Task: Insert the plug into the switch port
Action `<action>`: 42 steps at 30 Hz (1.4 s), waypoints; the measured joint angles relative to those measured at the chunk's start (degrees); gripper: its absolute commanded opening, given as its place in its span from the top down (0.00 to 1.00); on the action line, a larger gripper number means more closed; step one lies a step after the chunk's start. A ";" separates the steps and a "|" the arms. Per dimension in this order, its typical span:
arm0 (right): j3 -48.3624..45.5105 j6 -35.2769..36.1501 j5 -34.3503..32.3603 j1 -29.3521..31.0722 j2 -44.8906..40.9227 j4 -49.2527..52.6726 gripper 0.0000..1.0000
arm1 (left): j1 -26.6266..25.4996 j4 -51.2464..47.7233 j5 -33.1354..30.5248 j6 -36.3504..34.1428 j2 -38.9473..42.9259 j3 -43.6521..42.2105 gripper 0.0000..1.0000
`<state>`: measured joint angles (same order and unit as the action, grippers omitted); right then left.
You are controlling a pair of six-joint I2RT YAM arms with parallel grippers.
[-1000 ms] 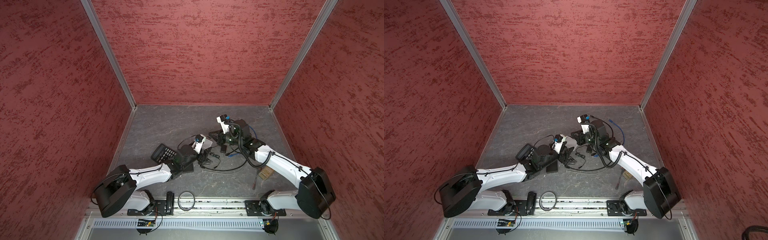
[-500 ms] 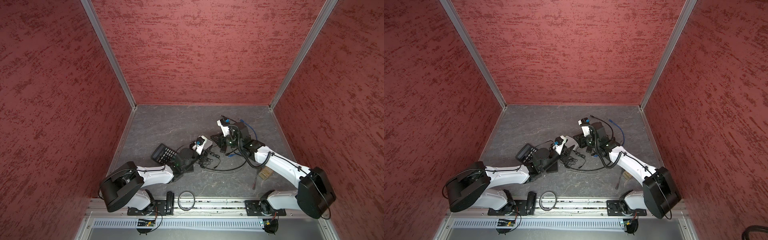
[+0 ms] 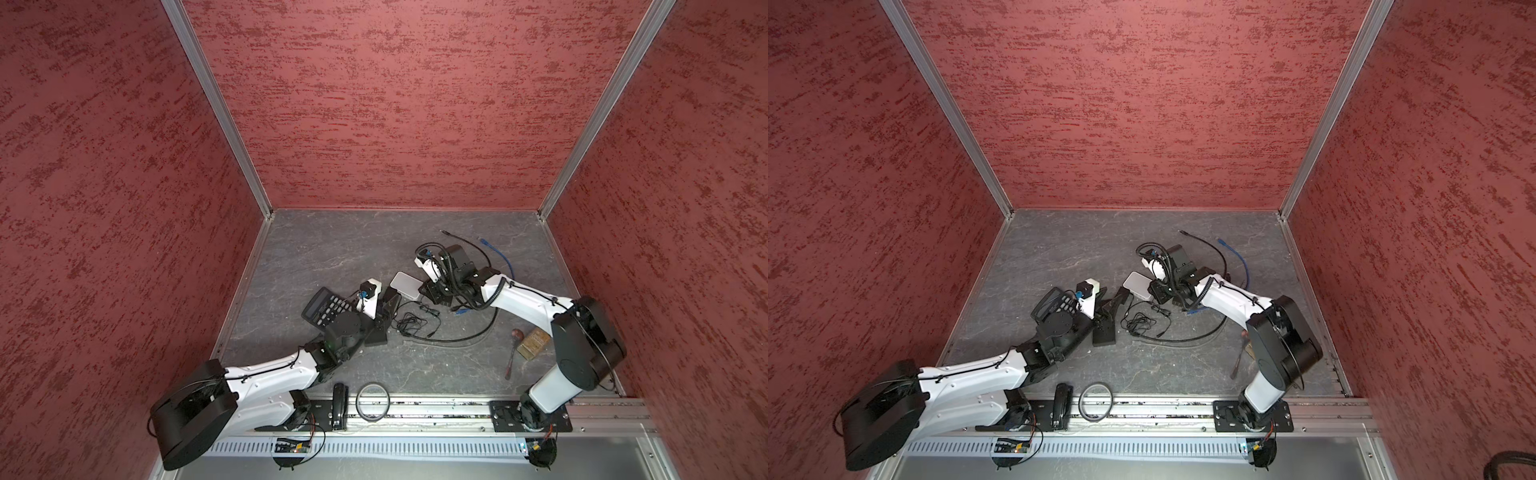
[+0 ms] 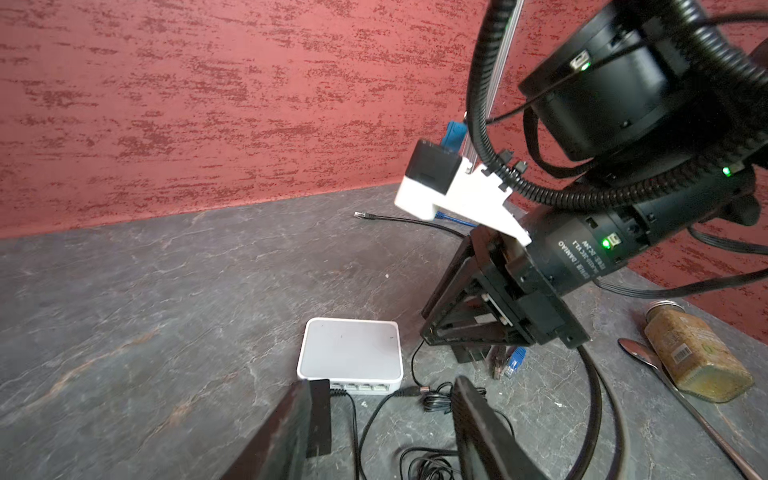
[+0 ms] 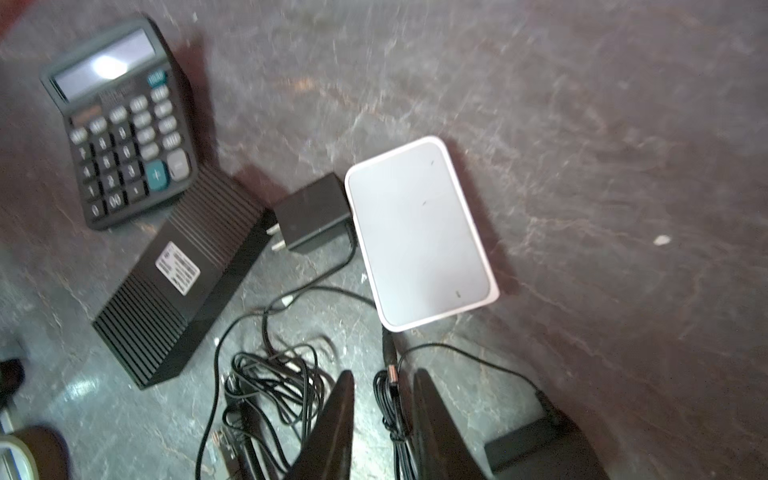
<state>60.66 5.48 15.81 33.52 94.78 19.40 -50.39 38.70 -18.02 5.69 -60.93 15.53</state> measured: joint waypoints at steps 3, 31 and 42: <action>1.44 1.73 -1.27 1.53 2.38 2.29 0.72 | 0.35 -1.42 -0.61 0.85 2.64 -1.25 0.44; 9.09 5.33 -5.92 3.15 15.39 8.13 0.75 | 1.97 -3.26 -0.66 2.01 5.40 -2.47 0.43; 8.87 6.16 -6.69 3.28 15.56 6.34 0.89 | 2.27 -3.26 0.02 2.45 4.98 -2.47 0.43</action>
<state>69.54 11.64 9.13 36.80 110.34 25.74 -48.12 35.44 -18.00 8.14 -55.94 13.06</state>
